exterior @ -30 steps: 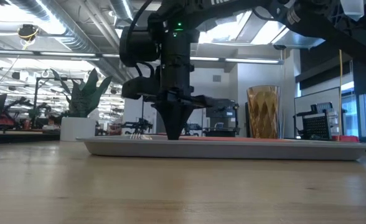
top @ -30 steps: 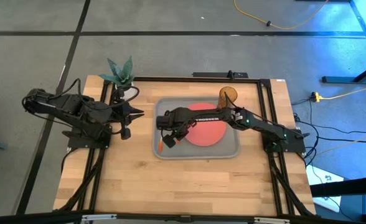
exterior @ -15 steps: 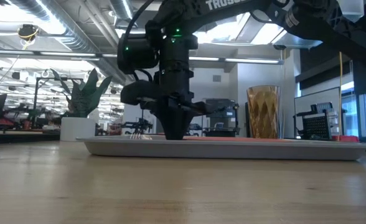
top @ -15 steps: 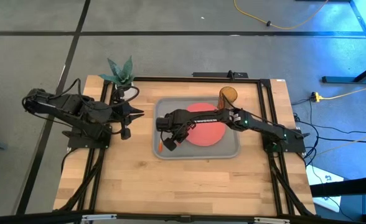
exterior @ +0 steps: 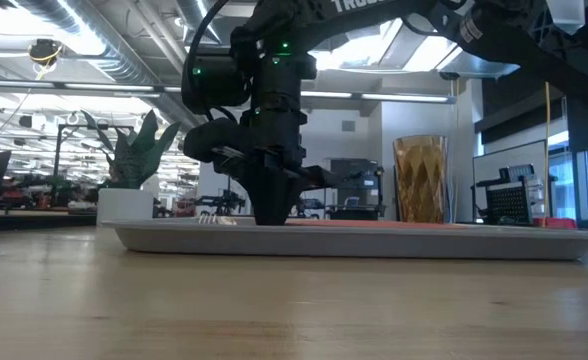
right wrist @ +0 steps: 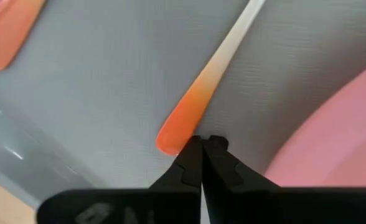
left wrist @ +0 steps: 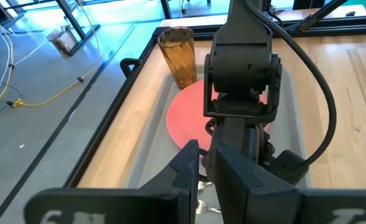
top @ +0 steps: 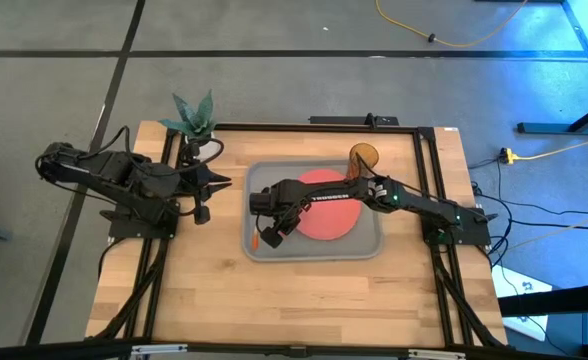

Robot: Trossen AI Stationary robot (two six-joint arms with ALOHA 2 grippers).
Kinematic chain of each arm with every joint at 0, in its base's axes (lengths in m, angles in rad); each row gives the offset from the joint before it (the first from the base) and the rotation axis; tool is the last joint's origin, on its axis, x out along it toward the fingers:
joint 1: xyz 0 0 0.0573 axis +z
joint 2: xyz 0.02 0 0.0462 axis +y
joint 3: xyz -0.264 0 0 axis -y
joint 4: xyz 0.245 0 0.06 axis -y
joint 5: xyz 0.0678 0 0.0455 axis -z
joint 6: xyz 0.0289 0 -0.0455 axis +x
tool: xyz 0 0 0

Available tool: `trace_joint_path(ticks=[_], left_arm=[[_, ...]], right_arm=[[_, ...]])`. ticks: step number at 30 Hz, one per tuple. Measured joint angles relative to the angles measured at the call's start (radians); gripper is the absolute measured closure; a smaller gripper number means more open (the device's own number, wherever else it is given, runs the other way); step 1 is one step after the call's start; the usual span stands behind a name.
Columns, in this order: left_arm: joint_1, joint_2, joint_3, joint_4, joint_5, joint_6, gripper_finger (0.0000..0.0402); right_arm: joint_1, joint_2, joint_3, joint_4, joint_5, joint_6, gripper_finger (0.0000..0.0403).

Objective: Pick and place plate/cup/fork/spoon on tray
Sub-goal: Put the orange spoon on the right side of the orange fork on the gray serving tray

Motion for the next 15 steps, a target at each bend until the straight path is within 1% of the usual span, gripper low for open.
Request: trace_joint_path(ticks=[4,11,15], left_arm=[[0.000,0.000,0.000,0.000,0.000,0.000,0.0363],[0.000,0.000,0.000,0.000,0.000,0.000,0.0363],[0.000,0.000,0.000,0.000,0.000,0.000,0.0363]], right_arm=[[-0.001,0.001,0.003,-0.002,-0.012,-0.002,0.0402],[0.002,0.008,0.056,-0.006,-0.004,-0.022,0.0402],[0.002,0.007,0.056,-0.005,-0.005,-0.022,0.0402]])
